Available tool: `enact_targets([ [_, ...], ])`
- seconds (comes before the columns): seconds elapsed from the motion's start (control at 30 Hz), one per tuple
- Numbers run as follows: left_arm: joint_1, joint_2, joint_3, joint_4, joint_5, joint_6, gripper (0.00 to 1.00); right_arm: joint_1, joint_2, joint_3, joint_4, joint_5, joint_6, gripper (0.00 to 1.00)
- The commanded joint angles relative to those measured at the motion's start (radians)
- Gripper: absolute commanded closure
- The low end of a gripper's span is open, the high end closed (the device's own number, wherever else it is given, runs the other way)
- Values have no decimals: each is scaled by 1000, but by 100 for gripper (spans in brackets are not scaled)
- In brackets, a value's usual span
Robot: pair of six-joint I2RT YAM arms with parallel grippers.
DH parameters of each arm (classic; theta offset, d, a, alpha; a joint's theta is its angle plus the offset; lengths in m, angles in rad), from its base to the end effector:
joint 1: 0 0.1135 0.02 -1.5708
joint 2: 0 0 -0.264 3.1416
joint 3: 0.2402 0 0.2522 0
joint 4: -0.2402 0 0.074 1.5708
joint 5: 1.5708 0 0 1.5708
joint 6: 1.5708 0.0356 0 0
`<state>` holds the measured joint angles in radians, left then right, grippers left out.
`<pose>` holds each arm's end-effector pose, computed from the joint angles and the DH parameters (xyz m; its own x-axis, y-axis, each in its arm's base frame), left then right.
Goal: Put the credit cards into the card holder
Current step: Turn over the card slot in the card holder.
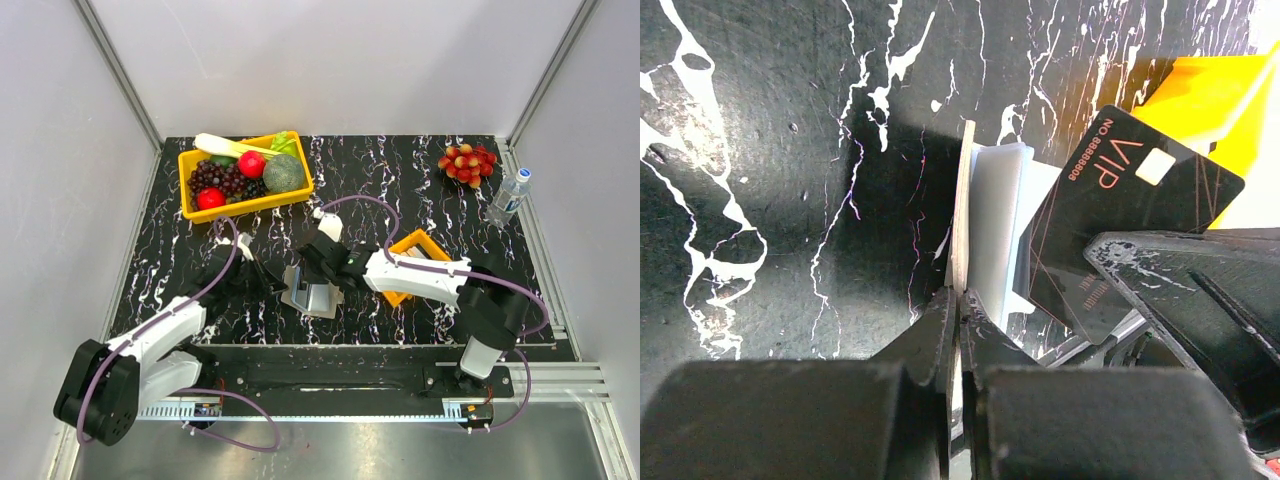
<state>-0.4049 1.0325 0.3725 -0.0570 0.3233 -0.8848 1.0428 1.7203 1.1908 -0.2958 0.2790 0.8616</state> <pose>0.1759 -0.0877 0.1666 -0.8419 -0.4374 -0.3159 -0.0913 0.6926 -0.7155 0.1971 0.3185 0.2231 -0.7998 0.0767 -0.5953 -0.1986 0.9022 0.3830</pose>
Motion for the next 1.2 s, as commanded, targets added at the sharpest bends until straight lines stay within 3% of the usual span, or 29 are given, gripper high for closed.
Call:
enact_targets([
  [0.0,-6,-31,-7,40,-18,-26,100,19,-11,39,29,81,22,100],
  [0.63,-14,-49,-20,39,-44,-46,100,45,-77,39,43,126,21,100],
  [1.17,-21,-71,-24,40,-52,-62,100,49,-18,62,40,103,14,100],
])
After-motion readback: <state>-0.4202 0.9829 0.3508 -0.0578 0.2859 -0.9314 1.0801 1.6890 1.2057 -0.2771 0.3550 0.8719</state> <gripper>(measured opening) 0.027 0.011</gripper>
